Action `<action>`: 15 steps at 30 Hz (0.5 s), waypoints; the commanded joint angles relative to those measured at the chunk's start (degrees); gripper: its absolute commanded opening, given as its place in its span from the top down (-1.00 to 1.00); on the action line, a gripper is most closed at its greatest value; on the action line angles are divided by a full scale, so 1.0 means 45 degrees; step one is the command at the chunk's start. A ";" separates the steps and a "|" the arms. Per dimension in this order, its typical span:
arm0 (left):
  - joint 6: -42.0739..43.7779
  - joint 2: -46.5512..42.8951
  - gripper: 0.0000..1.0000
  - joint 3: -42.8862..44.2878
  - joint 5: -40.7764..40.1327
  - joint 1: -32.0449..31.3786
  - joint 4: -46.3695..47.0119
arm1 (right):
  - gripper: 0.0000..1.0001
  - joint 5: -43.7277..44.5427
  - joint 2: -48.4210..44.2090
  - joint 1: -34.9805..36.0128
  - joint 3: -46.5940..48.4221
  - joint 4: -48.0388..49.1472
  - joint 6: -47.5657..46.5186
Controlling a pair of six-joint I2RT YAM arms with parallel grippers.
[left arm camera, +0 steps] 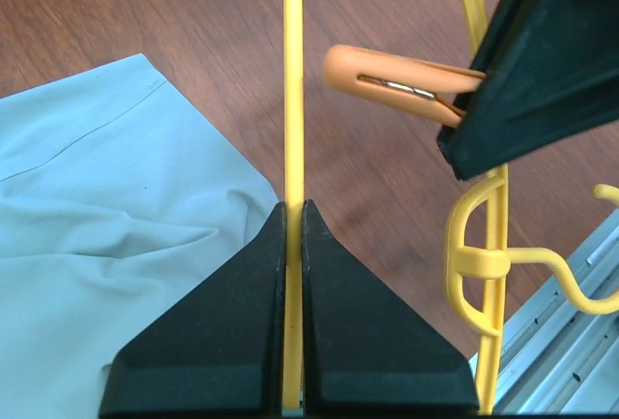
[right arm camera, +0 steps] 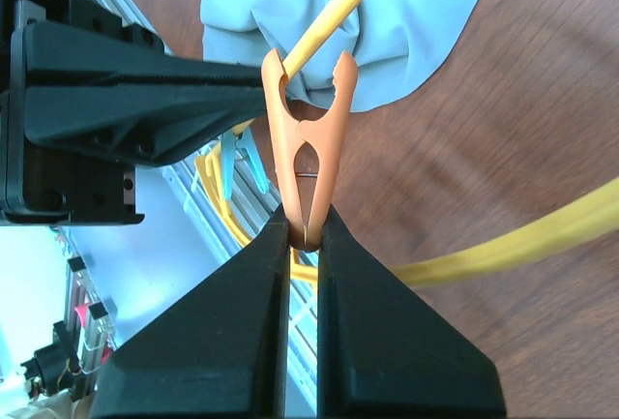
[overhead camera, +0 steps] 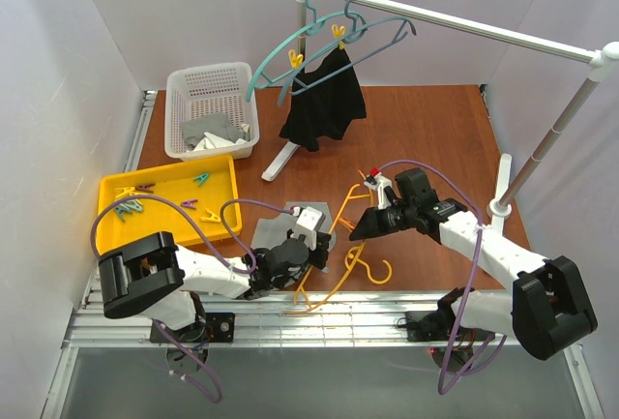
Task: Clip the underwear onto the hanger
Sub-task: Clamp the hanger at the center of the board.
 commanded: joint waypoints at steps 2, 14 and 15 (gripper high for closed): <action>-0.0119 -0.0836 0.99 -0.0227 -0.0382 -0.0201 0.0298 | 0.97 -0.0164 0.0224 -0.0057 0.0026 0.0846 0.0237; 0.0037 -0.0974 0.99 -0.0305 -0.0382 -0.0533 0.0531 | 0.97 -0.0320 0.0770 -0.0057 0.0202 0.1704 0.0179; 0.0096 -0.0993 0.99 -0.0305 -0.0401 -0.0572 0.0609 | 0.97 -0.0321 0.0810 -0.0057 0.0261 0.1744 0.0160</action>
